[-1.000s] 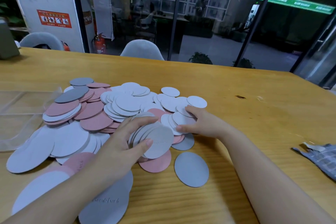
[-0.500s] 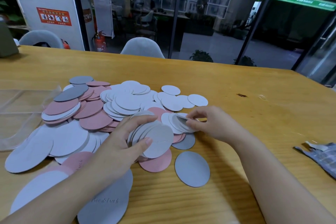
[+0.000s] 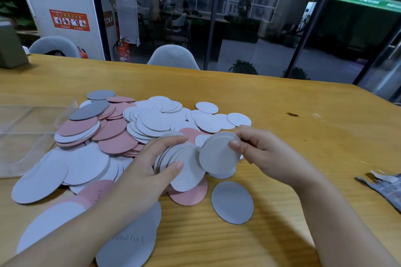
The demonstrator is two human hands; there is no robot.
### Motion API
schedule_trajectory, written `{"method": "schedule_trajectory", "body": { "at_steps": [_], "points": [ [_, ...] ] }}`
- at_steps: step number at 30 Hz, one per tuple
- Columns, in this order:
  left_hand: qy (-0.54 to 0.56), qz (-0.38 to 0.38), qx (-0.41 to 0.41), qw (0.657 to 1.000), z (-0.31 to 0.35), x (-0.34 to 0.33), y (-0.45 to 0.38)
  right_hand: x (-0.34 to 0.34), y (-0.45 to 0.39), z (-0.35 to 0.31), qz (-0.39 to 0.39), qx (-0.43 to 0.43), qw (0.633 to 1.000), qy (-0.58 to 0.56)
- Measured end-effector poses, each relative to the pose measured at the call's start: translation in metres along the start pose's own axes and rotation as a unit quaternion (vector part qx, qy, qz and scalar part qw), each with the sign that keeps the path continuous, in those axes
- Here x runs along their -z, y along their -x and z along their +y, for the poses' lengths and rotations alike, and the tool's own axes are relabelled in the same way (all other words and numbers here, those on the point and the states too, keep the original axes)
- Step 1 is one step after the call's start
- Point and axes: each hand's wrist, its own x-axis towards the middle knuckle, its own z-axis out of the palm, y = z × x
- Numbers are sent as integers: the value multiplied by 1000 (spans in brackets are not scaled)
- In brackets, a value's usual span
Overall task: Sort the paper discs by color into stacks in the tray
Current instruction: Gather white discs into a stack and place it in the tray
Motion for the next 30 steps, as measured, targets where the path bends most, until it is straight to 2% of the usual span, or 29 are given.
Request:
{"method": "schedule_trajectory", "body": {
  "at_steps": [3,10,14,18,20,22,27,30],
  "points": [
    [-17,-3,-9,1000,1,-1,1,-5,-1,-1,24,-4,999,-42],
    [-107,-15,-61,992,3,0,0,-38,-8,0,27,0,1000,10],
    [-135,-25,-79,987,1,1,0,-36,-10,1,36,-2,999,-33],
    [-135,-22,-74,988,0,1,0,-18,-16,26,109,-49,988,102],
    [-128,-21,-71,989,0,0,-1,-12,-17,40,81,-107,978,158],
    [-121,-21,-70,990,0,0,-1,-9,-17,46,41,-149,974,165],
    [-112,-20,-69,991,1,0,0,-4,-30,52,-24,-169,974,148],
    [-111,-22,-62,992,2,1,0,-2,-36,56,-30,-173,974,146]
  ]
}}
